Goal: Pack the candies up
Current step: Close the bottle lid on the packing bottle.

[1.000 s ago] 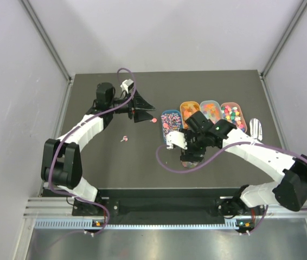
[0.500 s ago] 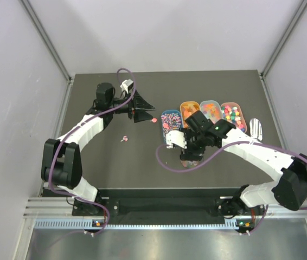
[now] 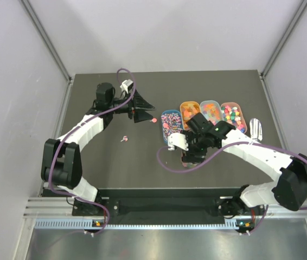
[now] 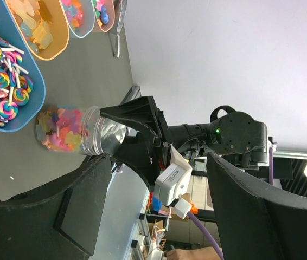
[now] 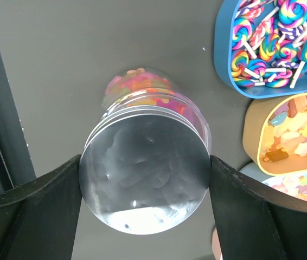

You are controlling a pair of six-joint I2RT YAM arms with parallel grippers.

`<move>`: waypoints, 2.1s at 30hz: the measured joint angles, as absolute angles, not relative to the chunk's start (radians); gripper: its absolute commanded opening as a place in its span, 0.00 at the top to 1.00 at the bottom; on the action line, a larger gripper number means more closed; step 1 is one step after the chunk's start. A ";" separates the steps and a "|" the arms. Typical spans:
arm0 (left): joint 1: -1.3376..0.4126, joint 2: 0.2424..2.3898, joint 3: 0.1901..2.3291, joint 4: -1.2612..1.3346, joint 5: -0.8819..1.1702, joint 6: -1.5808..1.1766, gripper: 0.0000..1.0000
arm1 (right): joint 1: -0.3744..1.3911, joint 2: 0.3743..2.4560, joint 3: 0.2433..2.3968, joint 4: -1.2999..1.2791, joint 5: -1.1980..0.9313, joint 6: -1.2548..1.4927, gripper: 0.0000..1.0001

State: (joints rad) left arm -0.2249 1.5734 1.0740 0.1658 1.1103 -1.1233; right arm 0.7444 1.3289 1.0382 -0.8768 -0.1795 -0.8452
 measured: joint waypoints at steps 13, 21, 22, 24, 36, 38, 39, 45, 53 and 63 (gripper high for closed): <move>-0.225 1.573 1.073 0.169 1.110 -1.124 0.24 | 0.741 1.337 1.039 -0.852 -0.172 -0.846 0.95; -0.225 1.573 1.073 0.173 1.110 -1.124 0.24 | 0.741 1.346 1.039 -0.840 -0.173 -0.846 0.85; -0.225 1.573 1.073 0.173 1.110 -1.125 0.24 | 0.741 1.347 1.039 -0.839 -0.174 -0.846 0.85; -0.225 1.573 1.073 0.173 1.110 -1.125 0.24 | 0.741 1.350 1.039 -0.836 -0.173 -0.846 0.82; -0.225 1.573 1.070 0.179 1.110 -1.132 0.24 | 0.741 1.351 1.030 -0.825 -0.166 -0.845 0.36; -0.225 1.573 1.069 0.179 1.110 -1.132 0.24 | 0.741 1.350 1.027 -0.822 -0.166 -0.846 0.30; -0.225 1.573 1.069 0.180 1.110 -1.132 0.24 | 0.741 1.349 1.027 -0.822 -0.166 -0.845 0.24; -0.225 1.573 1.068 0.180 1.110 -1.132 0.24 | 0.740 1.343 1.015 -0.812 -0.166 -0.843 0.01; -0.225 1.573 1.064 0.180 1.110 -1.135 0.24 | 0.722 1.343 0.989 -0.813 -0.138 -0.845 0.00; -0.225 1.573 1.063 0.181 1.110 -1.133 0.22 | 0.715 1.336 1.023 -0.851 -0.141 -0.844 0.00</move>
State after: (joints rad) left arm -0.2249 1.5734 1.0634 0.1806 1.1103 -1.1328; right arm 0.7151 1.3357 1.0229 -0.8509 -0.1410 -0.8444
